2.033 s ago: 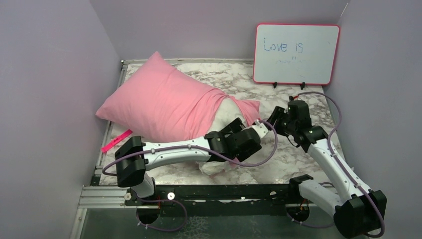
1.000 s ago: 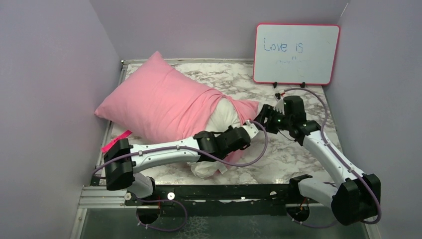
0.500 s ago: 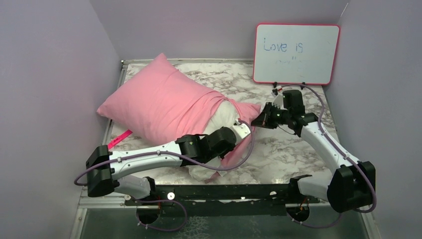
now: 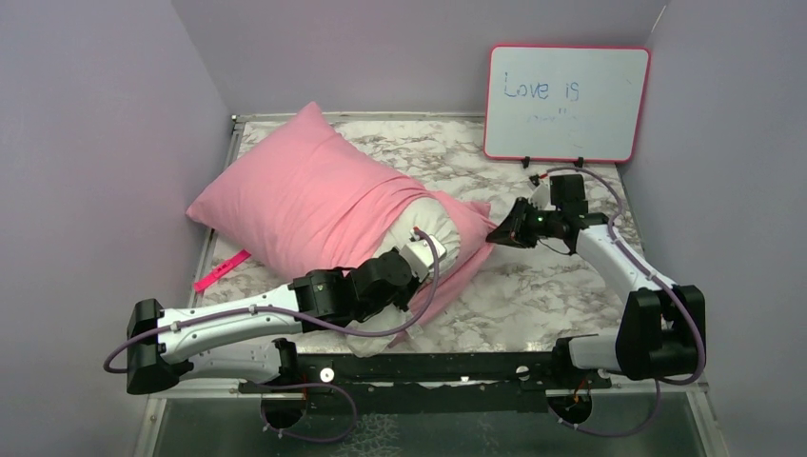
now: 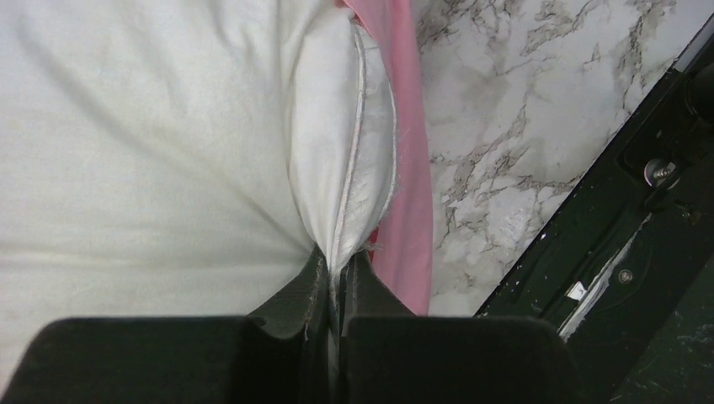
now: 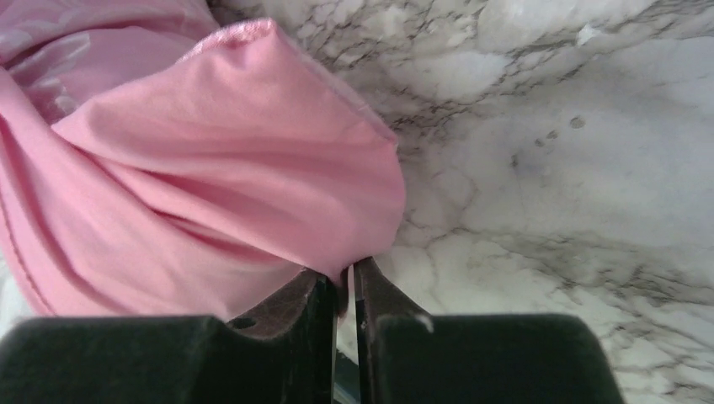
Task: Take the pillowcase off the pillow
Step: Remove the pillow from the pillowcase.
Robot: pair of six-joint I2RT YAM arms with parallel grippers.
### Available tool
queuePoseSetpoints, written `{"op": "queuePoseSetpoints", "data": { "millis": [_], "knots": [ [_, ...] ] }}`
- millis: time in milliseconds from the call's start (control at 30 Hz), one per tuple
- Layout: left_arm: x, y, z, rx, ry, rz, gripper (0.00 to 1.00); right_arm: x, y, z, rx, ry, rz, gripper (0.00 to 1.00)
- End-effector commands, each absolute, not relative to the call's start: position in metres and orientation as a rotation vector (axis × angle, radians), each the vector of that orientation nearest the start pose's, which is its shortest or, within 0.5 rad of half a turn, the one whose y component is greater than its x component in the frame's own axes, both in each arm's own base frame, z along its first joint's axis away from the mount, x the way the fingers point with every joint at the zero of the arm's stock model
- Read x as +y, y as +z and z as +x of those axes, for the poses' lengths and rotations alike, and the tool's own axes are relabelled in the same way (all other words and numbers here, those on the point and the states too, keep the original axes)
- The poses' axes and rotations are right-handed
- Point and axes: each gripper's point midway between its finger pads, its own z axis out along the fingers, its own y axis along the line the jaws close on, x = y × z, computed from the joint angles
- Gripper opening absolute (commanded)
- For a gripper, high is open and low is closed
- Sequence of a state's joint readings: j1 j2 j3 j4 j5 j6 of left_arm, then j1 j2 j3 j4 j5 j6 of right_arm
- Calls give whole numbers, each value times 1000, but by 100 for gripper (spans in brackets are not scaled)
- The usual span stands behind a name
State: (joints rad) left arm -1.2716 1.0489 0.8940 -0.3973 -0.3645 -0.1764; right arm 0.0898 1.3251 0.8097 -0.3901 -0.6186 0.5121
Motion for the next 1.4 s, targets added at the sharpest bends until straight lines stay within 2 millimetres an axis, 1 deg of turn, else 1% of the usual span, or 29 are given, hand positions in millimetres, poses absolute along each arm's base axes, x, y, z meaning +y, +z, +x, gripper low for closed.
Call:
{"op": "queuePoseSetpoints", "data": {
  "millis": [0, 67, 167, 267, 333, 367, 433, 600, 733, 767, 800, 833, 900, 933, 967, 1033, 1067, 1167, 1267, 1333, 1367],
  "knots": [
    [-307, 244, 148, 1816, -628, 811, 0, 141, 137, 297, 2401, 1032, 174, 23],
    [-309, 243, 148, 1818, -627, 816, 0, 141, 147, 296, 2381, 1032, 157, 31],
    [-311, 243, 148, 1819, -632, 820, 0, 138, 160, 295, 2356, 1000, 149, 45],
    [-312, 242, 146, 1820, -643, 824, 0, 143, 177, 292, 2311, 1040, 98, 56],
    [-313, 240, 145, 1822, -650, 831, 0, 149, 184, 289, 2283, 1097, 51, 72],
    [-314, 240, 144, 1823, -655, 832, 0, 152, 186, 288, 2275, 1116, 37, 78],
    [-316, 239, 143, 1824, -663, 841, 0, 154, 187, 288, 2265, 1136, 18, 80],
    [-324, 237, 141, 1825, -687, 862, 0, 165, 186, 290, 2273, 1151, -59, 68],
    [-330, 238, 139, 1809, -708, 874, 0, 183, 181, 290, 2301, 1175, -136, 60],
    [-331, 239, 140, 1807, -708, 876, 0, 187, 179, 292, 2306, 1170, -155, 56],
    [-332, 239, 140, 1808, -706, 880, 0, 187, 175, 296, 2323, 1140, -146, 48],
    [-333, 239, 140, 1807, -706, 882, 0, 183, 168, 300, 2348, 1091, -111, 41],
    [-334, 240, 140, 1807, -714, 878, 0, 173, 159, 309, 2364, 991, -69, 38],
    [-334, 241, 139, 1805, -719, 877, 0, 170, 157, 313, 2368, 961, -56, 31],
    [-333, 241, 139, 1807, -721, 871, 0, 167, 154, 315, 2382, 927, -35, 21],
    [-332, 242, 139, 1808, -724, 864, 0, 158, 152, 322, 2392, 854, 21, 10],
    [-331, 242, 138, 1808, -728, 862, 0, 153, 152, 326, 2393, 810, 60, 2],
    [-327, 244, 137, 1804, -734, 854, 0, 132, 153, 341, 2372, 650, 172, 1],
    [-322, 248, 135, 1800, -747, 844, 0, 106, 145, 353, 2376, 482, 313, 1],
    [-319, 251, 134, 1794, -757, 834, 0, 95, 138, 358, 2396, 446, 387, 0],
    [-317, 252, 133, 1792, -761, 829, 0, 94, 134, 360, 2405, 446, 402, 1]
  ]
}}
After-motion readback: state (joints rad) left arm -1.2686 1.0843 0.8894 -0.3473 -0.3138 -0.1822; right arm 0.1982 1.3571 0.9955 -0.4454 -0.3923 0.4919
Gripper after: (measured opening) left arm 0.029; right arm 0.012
